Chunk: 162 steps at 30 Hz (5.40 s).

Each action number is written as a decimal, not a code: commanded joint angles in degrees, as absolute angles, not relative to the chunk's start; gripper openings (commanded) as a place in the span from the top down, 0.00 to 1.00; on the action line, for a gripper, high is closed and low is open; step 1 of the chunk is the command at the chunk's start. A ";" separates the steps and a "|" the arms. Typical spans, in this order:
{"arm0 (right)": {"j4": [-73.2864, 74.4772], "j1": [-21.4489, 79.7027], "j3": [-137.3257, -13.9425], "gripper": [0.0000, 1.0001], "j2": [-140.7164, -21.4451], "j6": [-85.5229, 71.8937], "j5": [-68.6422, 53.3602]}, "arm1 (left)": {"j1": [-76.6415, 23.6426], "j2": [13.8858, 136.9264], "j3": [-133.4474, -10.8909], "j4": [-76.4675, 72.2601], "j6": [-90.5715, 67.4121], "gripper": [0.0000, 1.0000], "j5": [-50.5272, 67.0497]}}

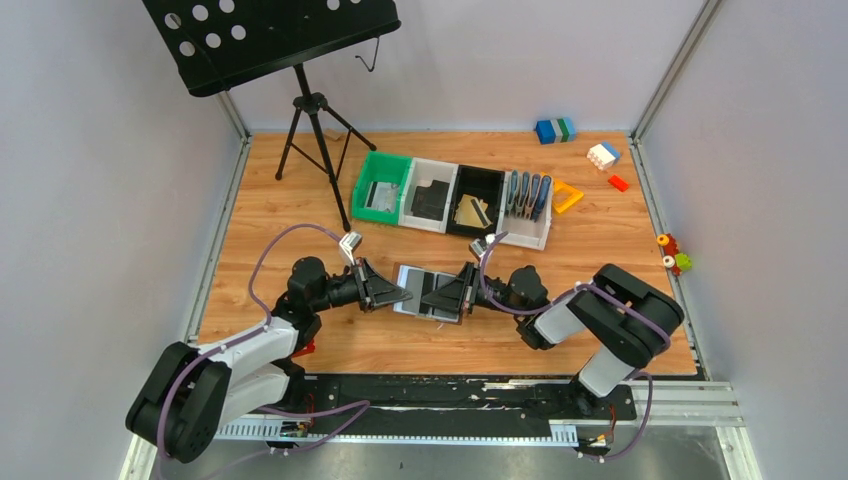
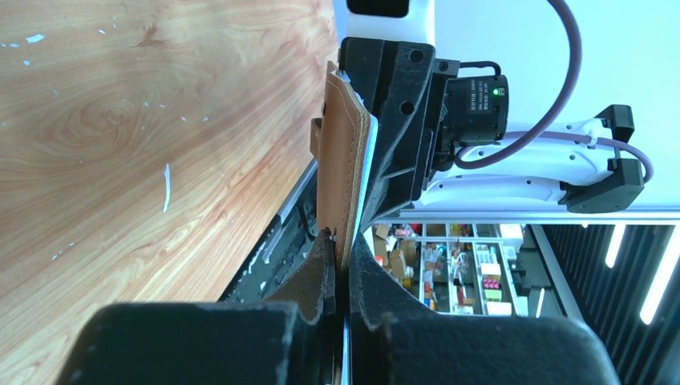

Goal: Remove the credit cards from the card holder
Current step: Remove the credit card from the card holder, then place the credit card in the storage box, then remove the credit card from the card holder.

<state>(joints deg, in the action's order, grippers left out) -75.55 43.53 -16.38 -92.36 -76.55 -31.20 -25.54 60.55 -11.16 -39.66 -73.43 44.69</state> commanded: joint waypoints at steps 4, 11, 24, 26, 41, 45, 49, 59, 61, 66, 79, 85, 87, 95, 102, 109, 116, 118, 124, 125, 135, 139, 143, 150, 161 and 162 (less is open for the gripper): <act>-90.95 41.99 -15.16 1.00 -102.31 -81.89 -31.67 | -24.31 55.65 -11.63 -34.98 -70.62 0.92 42.31; -91.15 39.36 -13.79 1.00 -105.92 -81.21 -32.63 | -20.72 49.77 -12.75 -23.10 -65.23 0.91 40.01; -85.19 34.09 -21.37 1.00 -106.89 -80.52 -37.98 | -19.30 47.06 -20.39 7.19 -45.43 0.92 27.89; -77.54 32.98 -24.57 1.00 -105.27 -77.79 -38.67 | -19.33 47.45 -20.39 7.46 -44.75 0.92 27.53; -16.36 28.27 -62.91 1.00 -106.74 -48.15 -29.92 | -19.25 50.16 -21.62 8.74 -40.37 0.92 25.53; -6.17 28.28 -72.43 1.00 -110.82 -42.83 -25.43 | -19.31 51.09 -21.62 8.83 -39.57 0.93 25.18; -0.38 28.29 -78.60 1.00 -113.44 -40.10 -20.47 | -19.32 50.74 -20.75 7.24 -40.46 0.93 25.48; 11.60 28.26 -91.65 1.00 -120.45 -33.98 -10.15 | -19.29 50.14 -19.89 6.55 -40.82 0.92 25.40; 13.52 28.27 -94.68 0.99 -122.35 -33.19 -9.18 | -19.33 50.17 -19.70 6.40 -40.78 0.92 25.52; 15.77 28.27 -98.08 0.72 -123.74 -33.00 -7.81 | -19.31 50.51 -19.60 6.25 -40.70 0.92 25.58; 14.17 29.85 -82.29 0.35 -101.84 -28.88 -9.69 | -19.31 50.15 -21.63 7.59 -40.94 0.92 26.29; 10.05 30.65 -67.54 0.04 -89.19 -29.56 -17.76 | -19.26 49.65 -22.72 4.04 -44.95 0.92 32.42; 7.39 30.66 -62.24 0.04 -85.11 -29.60 -22.72 | -19.28 49.49 -22.20 -0.14 -48.05 0.92 35.40; -3.32 31.96 -40.81 0.04 -65.90 -35.18 -31.36 | -19.33 46.89 -18.71 -17.45 -60.73 0.91 41.68; -13.36 36.08 -28.66 0.05 -55.61 -41.77 -32.03 | -19.33 43.54 -17.21 -23.75 -65.94 0.89 43.71; -16.30 39.39 -29.86 0.18 -58.13 -44.07 -30.84 | -19.42 40.59 -16.25 -27.54 -70.25 0.89 45.01; -22.17 39.88 -29.77 0.53 -59.85 -47.39 -31.61 | -19.60 39.21 -17.10 -25.71 -70.16 0.88 46.12; -23.26 39.85 -29.32 0.67 -59.63 -48.08 -31.66 | -19.62 39.37 -17.13 -24.99 -69.55 0.88 46.24; -22.06 39.84 -27.70 1.00 -58.59 -48.61 -29.97 | -19.59 39.84 -22.76 -0.57 -53.50 0.76 40.48; -21.29 39.88 -27.47 1.00 -58.41 -48.56 -29.43 | -19.60 39.99 -25.37 6.93 -48.05 0.76 37.59; -15.75 39.88 -27.68 1.00 -60.74 -47.25 -25.76 | -19.60 36.35 -35.90 30.29 -35.44 0.53 18.90; -17.28 39.85 -27.76 1.00 -62.64 -47.75 -26.75 | -19.85 34.32 -32.36 19.45 -39.80 0.57 32.95; -22.83 39.85 -26.78 1.00 -63.82 -49.70 -29.86 | -23.08 35.76 -28.41 5.27 -46.98 0.60 41.13; -28.39 39.99 -26.53 1.00 -64.68 -51.52 -34.10 | -28.36 40.64 -26.43 -5.65 -51.25 0.67 40.54; -38.04 40.44 -25.09 1.00 -64.77 -56.43 -39.52 | -28.39 45.11 -23.94 -13.14 -54.43 0.65 38.24; -38.78 40.44 -25.13 1.00 -64.88 -56.92 -40.00 | -28.44 45.09 -23.45 -14.69 -55.35 0.65 38.30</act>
